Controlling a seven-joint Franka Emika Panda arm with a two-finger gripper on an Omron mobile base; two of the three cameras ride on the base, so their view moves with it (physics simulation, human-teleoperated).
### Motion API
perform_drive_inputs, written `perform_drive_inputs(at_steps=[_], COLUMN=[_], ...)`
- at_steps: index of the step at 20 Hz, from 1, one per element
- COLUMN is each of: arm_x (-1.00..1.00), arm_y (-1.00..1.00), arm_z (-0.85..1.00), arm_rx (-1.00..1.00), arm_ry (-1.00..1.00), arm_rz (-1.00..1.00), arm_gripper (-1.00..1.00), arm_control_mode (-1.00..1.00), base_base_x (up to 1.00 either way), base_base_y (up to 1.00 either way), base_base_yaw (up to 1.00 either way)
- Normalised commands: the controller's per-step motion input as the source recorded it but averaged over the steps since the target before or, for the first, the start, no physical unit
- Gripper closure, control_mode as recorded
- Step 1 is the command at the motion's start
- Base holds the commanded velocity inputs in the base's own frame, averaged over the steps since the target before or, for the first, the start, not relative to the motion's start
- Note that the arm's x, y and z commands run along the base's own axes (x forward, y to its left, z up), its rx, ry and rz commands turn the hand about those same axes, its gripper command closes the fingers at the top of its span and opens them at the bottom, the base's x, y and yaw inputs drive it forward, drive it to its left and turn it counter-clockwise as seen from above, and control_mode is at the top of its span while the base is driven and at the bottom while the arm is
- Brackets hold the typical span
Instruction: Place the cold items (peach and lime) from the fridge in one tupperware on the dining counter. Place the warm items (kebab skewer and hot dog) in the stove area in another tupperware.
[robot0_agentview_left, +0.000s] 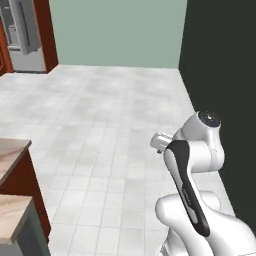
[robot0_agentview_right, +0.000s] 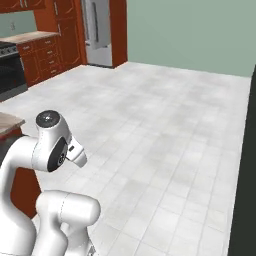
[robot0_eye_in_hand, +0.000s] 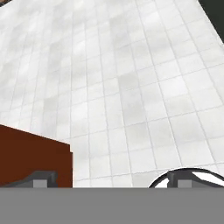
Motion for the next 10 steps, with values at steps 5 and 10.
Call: perform_drive_inputs(at_steps=[5, 10], arm_x=[0.00, 0.00], arm_y=[0.00, 0.00], arm_z=[0.00, 0.00], arm_rx=[0.00, 0.00], arm_ry=[0.00, 0.00], arm_rz=[0.00, 0.00], arm_gripper=[-1.00, -1.00], arm_control_mode=[1.00, 1.00], base_base_x=[1.00, 1.00], base_base_y=[-0.05, 0.00], base_base_yaw=[0.52, 0.46])
